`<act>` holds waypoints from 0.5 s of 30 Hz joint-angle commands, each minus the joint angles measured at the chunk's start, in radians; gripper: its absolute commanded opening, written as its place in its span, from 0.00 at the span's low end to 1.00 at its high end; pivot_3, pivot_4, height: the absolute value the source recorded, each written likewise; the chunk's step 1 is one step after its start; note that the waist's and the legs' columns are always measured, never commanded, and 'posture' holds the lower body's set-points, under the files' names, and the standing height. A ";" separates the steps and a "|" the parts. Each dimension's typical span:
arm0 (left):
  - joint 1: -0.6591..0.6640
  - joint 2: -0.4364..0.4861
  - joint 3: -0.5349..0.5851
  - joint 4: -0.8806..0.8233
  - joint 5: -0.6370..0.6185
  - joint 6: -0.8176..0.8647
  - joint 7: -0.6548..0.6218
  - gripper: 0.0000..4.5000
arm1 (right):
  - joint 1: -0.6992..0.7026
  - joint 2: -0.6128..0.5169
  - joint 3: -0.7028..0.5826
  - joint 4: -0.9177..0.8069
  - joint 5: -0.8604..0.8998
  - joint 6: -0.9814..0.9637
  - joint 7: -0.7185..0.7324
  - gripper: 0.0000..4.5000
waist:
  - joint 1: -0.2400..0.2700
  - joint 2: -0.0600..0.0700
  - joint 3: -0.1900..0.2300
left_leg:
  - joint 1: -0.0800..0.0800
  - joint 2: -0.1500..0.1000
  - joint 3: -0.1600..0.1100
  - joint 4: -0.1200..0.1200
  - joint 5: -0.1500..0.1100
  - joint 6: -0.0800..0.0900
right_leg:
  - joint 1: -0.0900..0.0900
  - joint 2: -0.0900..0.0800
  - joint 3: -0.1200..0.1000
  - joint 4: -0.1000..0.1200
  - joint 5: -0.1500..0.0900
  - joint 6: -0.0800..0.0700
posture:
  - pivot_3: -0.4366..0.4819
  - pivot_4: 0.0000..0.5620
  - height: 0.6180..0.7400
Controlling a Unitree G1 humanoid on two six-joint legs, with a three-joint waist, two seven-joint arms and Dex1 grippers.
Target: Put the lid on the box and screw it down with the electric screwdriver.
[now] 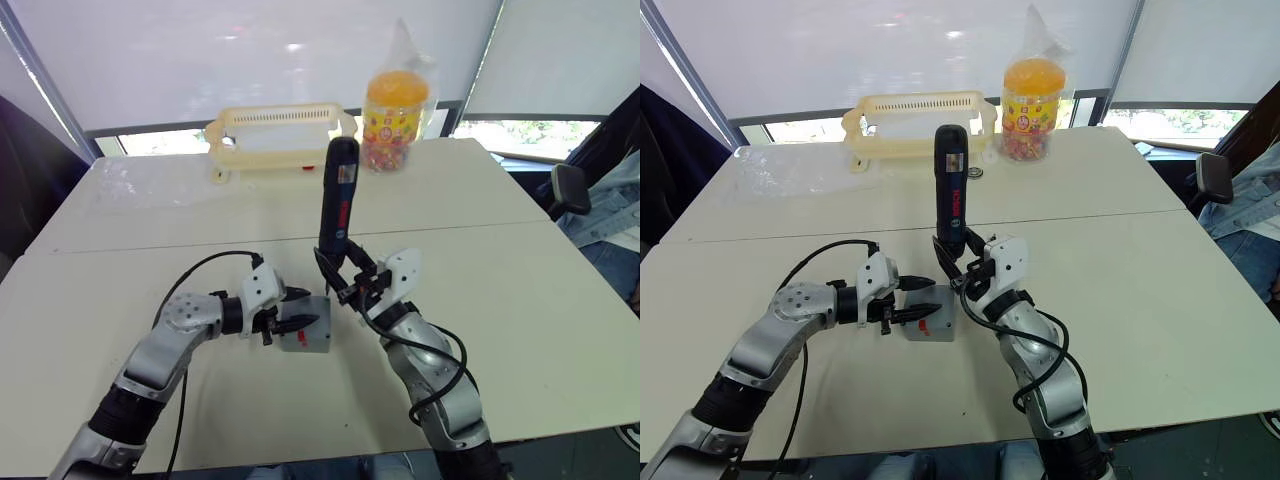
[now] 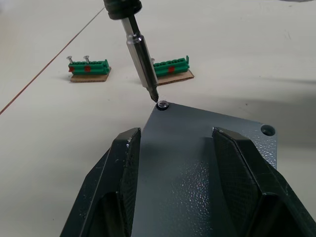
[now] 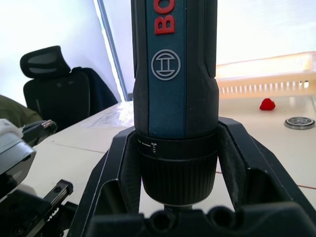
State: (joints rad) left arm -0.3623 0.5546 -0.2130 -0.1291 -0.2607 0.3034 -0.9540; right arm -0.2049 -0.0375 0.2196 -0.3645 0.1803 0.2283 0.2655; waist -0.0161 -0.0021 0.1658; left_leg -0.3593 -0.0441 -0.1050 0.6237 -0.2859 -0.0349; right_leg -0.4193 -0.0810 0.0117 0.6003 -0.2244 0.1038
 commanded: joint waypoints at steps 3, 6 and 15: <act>0.034 0.017 -0.036 0.036 0.040 0.031 -0.005 0.52 | -0.014 0.017 -0.005 -0.084 0.018 -0.013 -0.008 0.40 | 0.000 0.000 0.000 | 0.000 0.000 0.000 0.001 0.000 0.000 | 0.000 0.000 0.000 0.001 0.000 0.000 | 0.48 0.27 1.00; 0.033 0.017 -0.036 0.040 0.041 0.030 -0.006 0.52 | -0.006 0.012 -0.004 -0.083 0.017 -0.014 -0.006 0.40 | 0.000 0.000 0.000 | 0.000 0.000 0.000 0.002 0.000 0.000 | 0.000 0.000 0.000 0.001 0.000 0.000 | 0.48 0.27 1.00; 0.033 0.018 -0.034 0.045 0.043 0.027 -0.005 0.52 | 0.002 0.008 -0.003 -0.062 0.010 -0.029 0.003 0.40 | 0.000 0.000 0.000 | 0.001 0.000 0.001 0.006 0.000 0.000 | 0.000 0.000 0.001 0.007 0.000 0.000 | 0.48 0.27 1.00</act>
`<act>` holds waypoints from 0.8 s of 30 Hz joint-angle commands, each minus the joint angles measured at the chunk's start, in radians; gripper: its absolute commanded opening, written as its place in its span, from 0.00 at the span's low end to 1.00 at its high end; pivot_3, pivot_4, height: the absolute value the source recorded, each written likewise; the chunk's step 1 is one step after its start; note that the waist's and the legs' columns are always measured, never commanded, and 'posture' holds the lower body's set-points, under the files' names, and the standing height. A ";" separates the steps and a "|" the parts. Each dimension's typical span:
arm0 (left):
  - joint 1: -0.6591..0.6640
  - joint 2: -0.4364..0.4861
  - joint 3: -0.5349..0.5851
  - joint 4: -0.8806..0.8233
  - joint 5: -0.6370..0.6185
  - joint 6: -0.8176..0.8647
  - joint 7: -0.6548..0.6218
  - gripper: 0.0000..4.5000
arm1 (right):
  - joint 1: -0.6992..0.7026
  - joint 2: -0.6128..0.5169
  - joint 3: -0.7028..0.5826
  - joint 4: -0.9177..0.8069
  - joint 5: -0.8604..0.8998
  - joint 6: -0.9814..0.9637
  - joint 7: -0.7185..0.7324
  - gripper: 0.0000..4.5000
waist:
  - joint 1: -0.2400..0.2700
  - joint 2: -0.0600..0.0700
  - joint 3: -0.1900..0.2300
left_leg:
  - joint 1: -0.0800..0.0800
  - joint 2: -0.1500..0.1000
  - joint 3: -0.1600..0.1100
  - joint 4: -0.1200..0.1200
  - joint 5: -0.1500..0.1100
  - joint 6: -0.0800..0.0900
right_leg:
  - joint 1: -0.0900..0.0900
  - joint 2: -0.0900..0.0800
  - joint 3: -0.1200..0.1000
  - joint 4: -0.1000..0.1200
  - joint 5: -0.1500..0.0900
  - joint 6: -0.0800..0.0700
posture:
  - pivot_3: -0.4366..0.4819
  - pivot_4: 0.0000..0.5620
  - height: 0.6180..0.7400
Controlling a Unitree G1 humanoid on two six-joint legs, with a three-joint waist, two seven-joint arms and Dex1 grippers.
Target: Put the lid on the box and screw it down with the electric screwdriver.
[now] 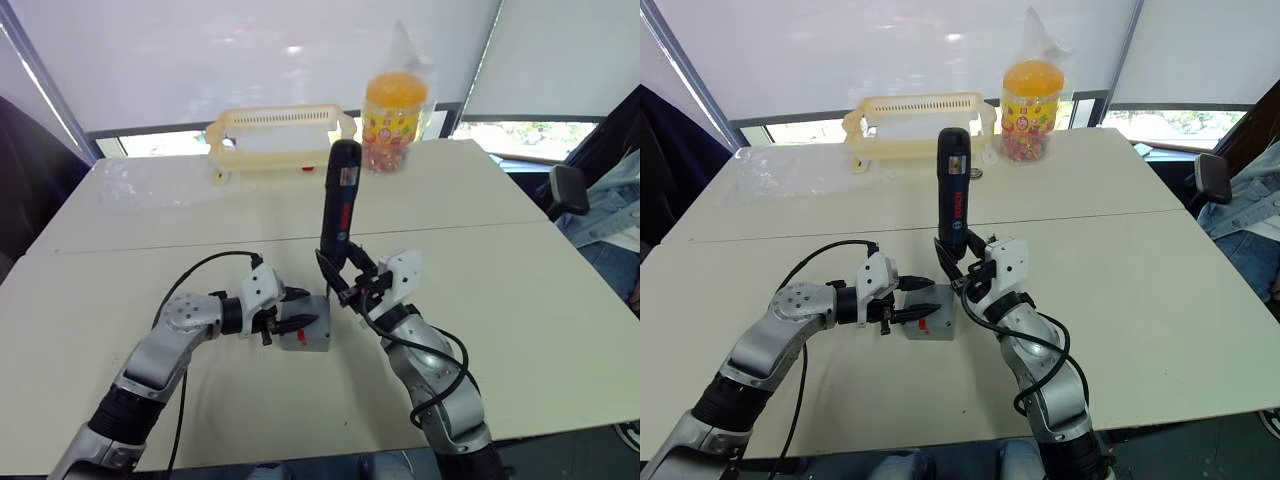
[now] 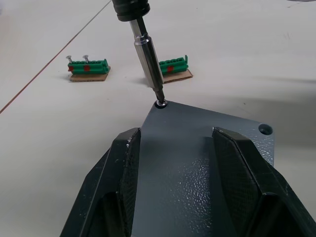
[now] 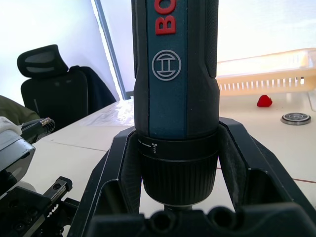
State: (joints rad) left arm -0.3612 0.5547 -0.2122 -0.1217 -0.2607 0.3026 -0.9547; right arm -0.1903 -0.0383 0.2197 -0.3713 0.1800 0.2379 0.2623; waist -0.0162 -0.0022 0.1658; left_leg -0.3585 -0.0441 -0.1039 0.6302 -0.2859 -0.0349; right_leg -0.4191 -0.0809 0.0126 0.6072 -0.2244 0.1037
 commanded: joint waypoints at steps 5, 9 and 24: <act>0.032 0.019 -0.035 0.036 0.043 0.027 -0.003 0.52 | -0.010 0.010 0.004 -0.037 0.000 -0.054 0.008 0.40 | 0.000 0.000 0.000 | 0.002 0.000 0.000 0.001 0.000 0.000 | 0.000 0.000 0.000 0.004 -0.001 -0.001 | 0.48 0.27 1.00; 0.034 0.019 -0.035 0.035 0.044 0.028 -0.002 0.52 | -0.011 0.013 0.005 -0.035 -0.002 -0.058 0.006 0.40 | 0.000 0.000 0.000 | 0.002 0.000 0.000 0.001 0.000 0.000 | -0.001 0.000 0.000 0.005 -0.001 -0.001 | 0.48 0.27 1.00; 0.037 0.020 -0.034 0.031 0.044 0.025 -0.001 0.52 | -0.030 0.029 0.006 -0.028 -0.006 -0.064 -0.002 0.40 | 0.000 0.000 0.000 | 0.002 0.000 0.000 0.001 0.000 0.000 | -0.001 0.000 0.000 0.005 -0.001 -0.001 | 0.48 0.27 1.00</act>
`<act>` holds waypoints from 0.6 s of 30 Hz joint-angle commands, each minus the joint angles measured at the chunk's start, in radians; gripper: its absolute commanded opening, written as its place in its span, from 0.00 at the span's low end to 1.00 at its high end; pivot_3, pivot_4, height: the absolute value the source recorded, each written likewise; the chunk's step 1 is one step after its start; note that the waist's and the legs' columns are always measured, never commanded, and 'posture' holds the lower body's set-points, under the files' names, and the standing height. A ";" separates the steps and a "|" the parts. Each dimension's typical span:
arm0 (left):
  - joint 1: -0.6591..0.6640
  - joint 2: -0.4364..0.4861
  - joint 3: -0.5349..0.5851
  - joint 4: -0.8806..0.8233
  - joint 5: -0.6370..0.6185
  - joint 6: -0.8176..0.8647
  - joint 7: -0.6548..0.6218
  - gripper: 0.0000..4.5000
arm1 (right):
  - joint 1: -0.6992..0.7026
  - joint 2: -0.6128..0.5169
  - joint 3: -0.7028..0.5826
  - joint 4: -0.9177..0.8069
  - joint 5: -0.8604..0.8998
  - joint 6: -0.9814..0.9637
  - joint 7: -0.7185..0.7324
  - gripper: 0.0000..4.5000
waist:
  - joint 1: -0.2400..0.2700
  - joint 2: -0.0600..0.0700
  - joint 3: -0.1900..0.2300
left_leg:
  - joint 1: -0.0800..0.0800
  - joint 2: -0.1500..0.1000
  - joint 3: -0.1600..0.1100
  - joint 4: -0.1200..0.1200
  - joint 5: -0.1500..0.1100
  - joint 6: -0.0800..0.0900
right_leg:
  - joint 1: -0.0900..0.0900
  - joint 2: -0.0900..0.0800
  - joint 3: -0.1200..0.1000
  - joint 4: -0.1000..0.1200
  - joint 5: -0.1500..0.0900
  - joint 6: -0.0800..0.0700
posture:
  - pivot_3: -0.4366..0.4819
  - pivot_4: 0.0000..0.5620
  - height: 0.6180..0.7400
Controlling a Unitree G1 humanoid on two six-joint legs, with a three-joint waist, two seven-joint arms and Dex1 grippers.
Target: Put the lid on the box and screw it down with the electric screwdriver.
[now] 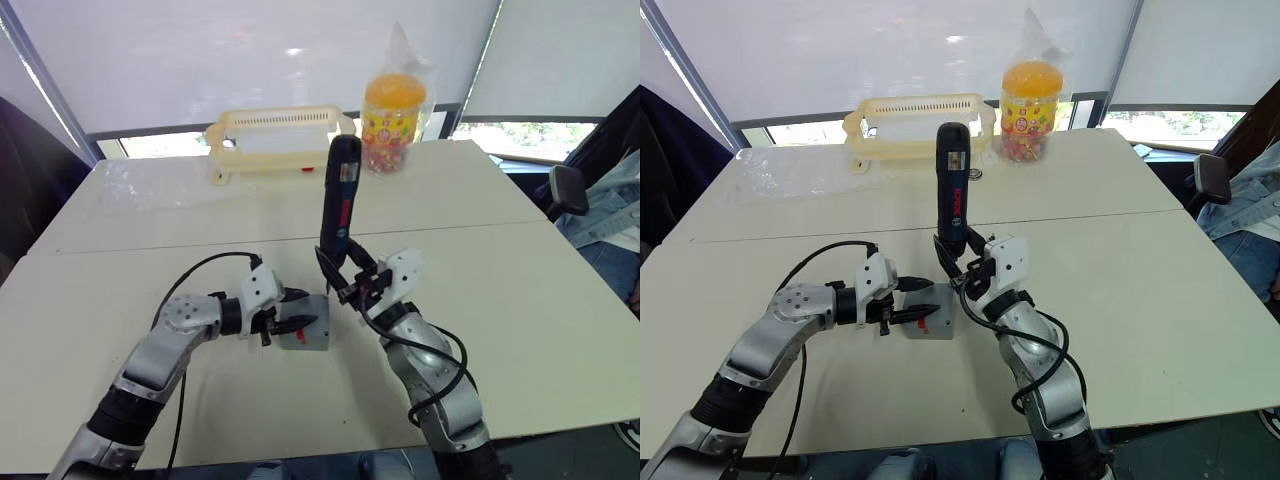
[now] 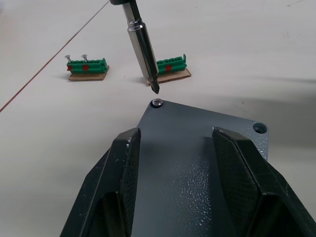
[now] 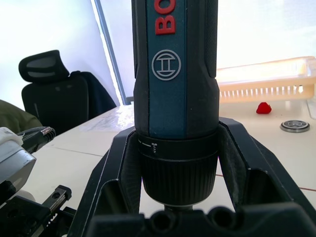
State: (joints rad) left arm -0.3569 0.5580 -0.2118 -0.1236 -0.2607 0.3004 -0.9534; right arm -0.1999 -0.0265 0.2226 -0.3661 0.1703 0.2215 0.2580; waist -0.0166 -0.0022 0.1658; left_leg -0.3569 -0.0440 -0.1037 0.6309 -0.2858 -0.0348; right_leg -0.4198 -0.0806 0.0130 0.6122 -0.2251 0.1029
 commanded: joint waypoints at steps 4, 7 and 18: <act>0.036 0.018 -0.034 0.028 0.042 0.031 -0.001 0.52 | -0.022 0.018 0.006 -0.020 0.001 -0.056 0.004 0.40 | 0.000 0.000 0.000 | 0.000 0.000 0.000 0.000 0.000 0.000 | 0.000 0.000 0.000 0.000 0.000 0.000 | 0.48 0.27 1.00; 0.037 0.020 -0.033 0.026 0.041 0.033 -0.001 0.52 | -0.022 0.019 0.008 -0.010 -0.002 -0.064 0.005 0.40 | 0.000 0.000 0.000 | 0.000 0.000 0.000 0.000 0.000 0.000 | 0.000 0.000 0.000 0.000 0.000 0.000 | 0.48 0.27 1.00; 0.037 0.021 -0.031 0.028 0.041 0.033 0.001 0.52 | -0.018 0.020 0.011 0.034 -0.016 -0.099 0.005 0.40 | 0.000 0.000 0.000 | 0.000 0.000 0.000 0.000 0.000 0.000 | 0.000 0.000 0.000 0.000 0.000 0.000 | 0.48 0.27 1.00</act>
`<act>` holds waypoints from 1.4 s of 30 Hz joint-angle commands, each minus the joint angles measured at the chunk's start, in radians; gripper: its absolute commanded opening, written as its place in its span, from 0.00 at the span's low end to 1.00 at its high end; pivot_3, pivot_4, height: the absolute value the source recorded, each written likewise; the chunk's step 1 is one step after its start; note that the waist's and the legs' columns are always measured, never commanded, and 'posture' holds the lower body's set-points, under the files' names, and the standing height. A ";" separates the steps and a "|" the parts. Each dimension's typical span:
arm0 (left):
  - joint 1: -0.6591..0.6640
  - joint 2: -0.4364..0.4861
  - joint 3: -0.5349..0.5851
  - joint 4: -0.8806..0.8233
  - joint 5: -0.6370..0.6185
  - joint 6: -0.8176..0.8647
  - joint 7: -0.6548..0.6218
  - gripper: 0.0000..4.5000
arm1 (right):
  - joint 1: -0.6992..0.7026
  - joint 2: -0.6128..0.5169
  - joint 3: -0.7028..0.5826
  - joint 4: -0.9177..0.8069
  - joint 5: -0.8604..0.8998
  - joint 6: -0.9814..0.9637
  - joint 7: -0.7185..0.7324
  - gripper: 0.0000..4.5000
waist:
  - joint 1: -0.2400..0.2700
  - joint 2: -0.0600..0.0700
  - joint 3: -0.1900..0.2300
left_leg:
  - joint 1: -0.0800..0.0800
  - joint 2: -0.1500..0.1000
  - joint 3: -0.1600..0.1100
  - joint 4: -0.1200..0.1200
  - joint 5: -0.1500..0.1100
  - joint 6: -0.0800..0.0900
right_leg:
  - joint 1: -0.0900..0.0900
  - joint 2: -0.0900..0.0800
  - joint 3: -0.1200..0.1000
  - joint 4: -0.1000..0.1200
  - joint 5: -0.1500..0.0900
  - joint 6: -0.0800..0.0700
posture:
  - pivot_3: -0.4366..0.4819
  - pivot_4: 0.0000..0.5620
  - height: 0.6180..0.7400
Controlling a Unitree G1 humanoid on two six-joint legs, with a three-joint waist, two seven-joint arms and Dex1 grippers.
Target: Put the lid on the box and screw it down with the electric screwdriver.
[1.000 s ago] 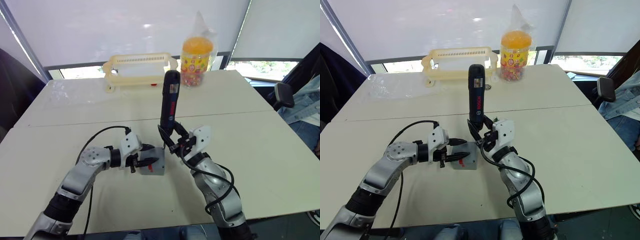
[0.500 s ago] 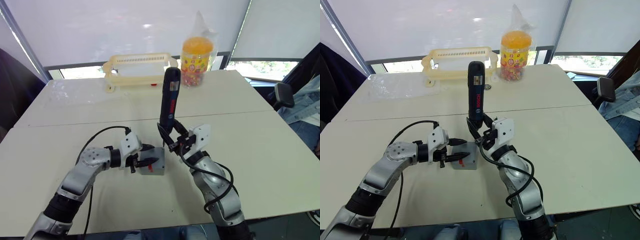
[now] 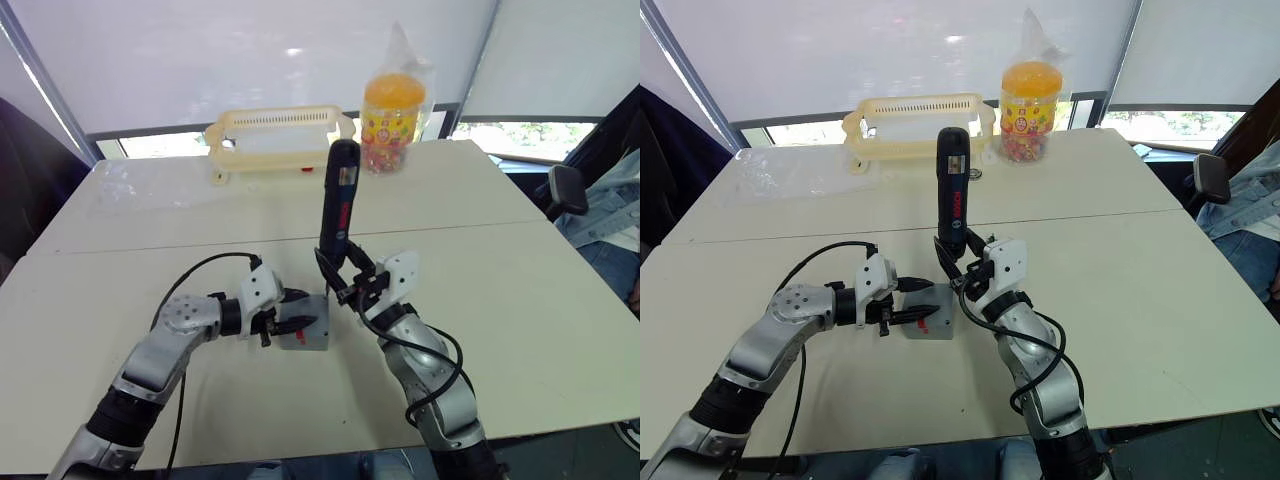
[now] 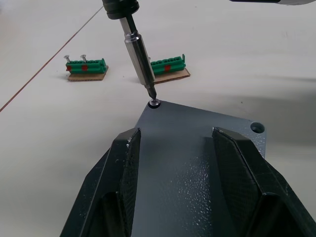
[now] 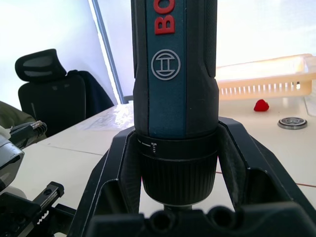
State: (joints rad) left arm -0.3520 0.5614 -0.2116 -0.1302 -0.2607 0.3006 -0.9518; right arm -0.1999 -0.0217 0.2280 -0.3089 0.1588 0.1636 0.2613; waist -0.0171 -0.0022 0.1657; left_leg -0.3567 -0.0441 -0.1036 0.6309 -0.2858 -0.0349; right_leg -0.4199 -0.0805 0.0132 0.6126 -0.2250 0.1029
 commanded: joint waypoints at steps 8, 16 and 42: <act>0.034 0.017 -0.031 0.033 0.041 0.035 0.001 0.52 | -0.019 0.014 0.004 -0.033 -0.005 -0.037 0.000 0.40 | 0.000 0.000 0.000 | 0.000 0.000 0.000 0.000 0.000 0.000 | 0.000 0.000 0.000 0.000 0.000 0.000 | 0.48 0.27 1.00; 0.033 0.015 -0.032 0.035 0.040 0.034 0.000 0.52 | -0.046 0.018 0.000 -0.073 -0.008 -0.023 -0.016 0.40 | 0.000 0.000 0.000 | 0.000 0.000 0.000 0.000 0.000 0.000 | 0.000 0.000 0.000 0.000 0.000 0.000 | 0.48 0.27 1.00; 0.035 0.016 -0.032 0.036 0.043 0.030 0.001 0.52 | -0.027 0.031 0.018 -0.105 0.005 0.003 -0.020 0.40 | 0.000 0.000 0.000 | 0.000 0.000 0.000 0.000 0.000 0.000 | 0.000 0.000 0.000 0.001 0.000 0.000 | 0.48 0.27 1.00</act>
State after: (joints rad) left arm -0.3500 0.5614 -0.2111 -0.1317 -0.2608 0.3006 -0.9514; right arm -0.1997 -0.0152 0.2309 -0.3167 0.1499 0.1817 0.2413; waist -0.0170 -0.0022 0.1656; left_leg -0.3566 -0.0441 -0.1035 0.6311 -0.2857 -0.0349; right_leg -0.4200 -0.0804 0.0134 0.6132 -0.2250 0.1029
